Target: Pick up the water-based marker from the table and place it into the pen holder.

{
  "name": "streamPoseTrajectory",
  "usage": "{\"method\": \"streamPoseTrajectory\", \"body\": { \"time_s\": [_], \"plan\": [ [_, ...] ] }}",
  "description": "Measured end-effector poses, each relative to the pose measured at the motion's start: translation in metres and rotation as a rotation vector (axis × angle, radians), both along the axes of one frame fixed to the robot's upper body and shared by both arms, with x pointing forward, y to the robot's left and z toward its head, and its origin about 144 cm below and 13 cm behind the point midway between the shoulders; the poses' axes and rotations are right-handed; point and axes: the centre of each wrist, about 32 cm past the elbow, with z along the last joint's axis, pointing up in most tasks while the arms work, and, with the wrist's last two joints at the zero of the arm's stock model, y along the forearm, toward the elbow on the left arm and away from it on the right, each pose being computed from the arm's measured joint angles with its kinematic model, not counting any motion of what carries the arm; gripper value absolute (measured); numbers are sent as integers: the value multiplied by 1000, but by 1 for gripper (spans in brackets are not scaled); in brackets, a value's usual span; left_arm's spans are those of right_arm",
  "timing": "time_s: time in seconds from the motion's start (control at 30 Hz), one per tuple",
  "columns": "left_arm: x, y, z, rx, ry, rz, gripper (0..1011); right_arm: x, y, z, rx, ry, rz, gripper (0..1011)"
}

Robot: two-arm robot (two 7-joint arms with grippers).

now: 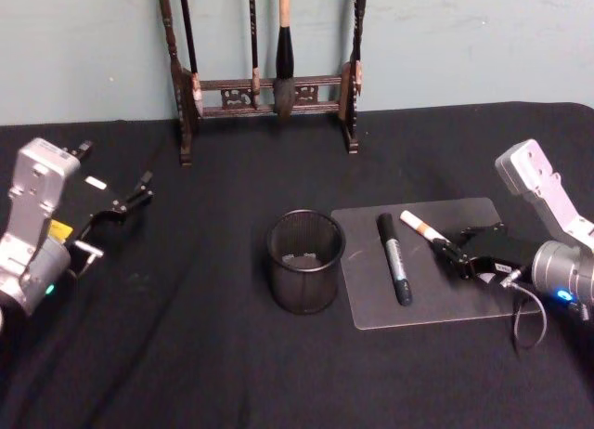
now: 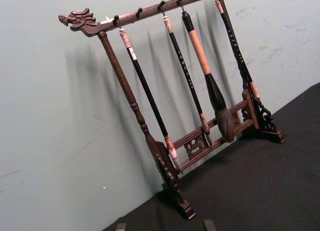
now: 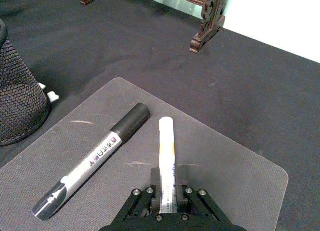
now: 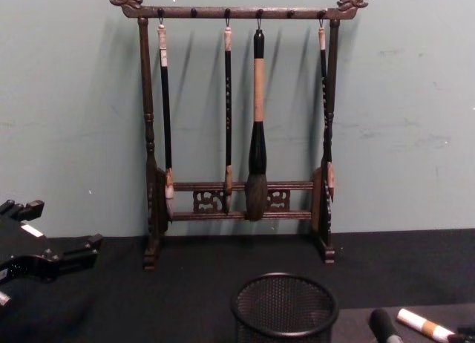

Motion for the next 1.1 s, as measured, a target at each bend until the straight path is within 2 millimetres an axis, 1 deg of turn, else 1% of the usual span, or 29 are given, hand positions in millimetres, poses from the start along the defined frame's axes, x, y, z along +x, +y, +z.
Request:
{"method": "streamPoseTrajectory", "body": {
  "time_s": [0.03, 0.07, 0.43, 0.73, 0.9, 0.93, 1.03, 1.1],
  "plan": [
    [0, 0, 0, 0, 0, 0, 1001, 0, 0, 0, 0, 0, 0, 178],
    [0, 0, 0, 0, 0, 0, 1001, 0, 0, 0, 0, 0, 0, 173],
    [0, 0, 0, 0, 0, 0, 1001, 0, 0, 0, 0, 0, 0, 174],
    [0, 0, 0, 0, 0, 0, 1001, -4, 2, 9, 30, -63, 16, 173],
    [0, 0, 0, 0, 0, 0, 1001, -9, 6, 13, 77, -172, 7, 174],
    [0, 0, 0, 0, 0, 0, 1001, -11, 9, 13, 99, -224, 3, 173],
    [0, 0, 0, 0, 0, 0, 1001, -14, 14, 12, 133, -300, 3, 173],
    [0, 0, 0, 0, 0, 0, 1001, -16, 21, 11, 177, -365, 9, 173]
  ]
}}
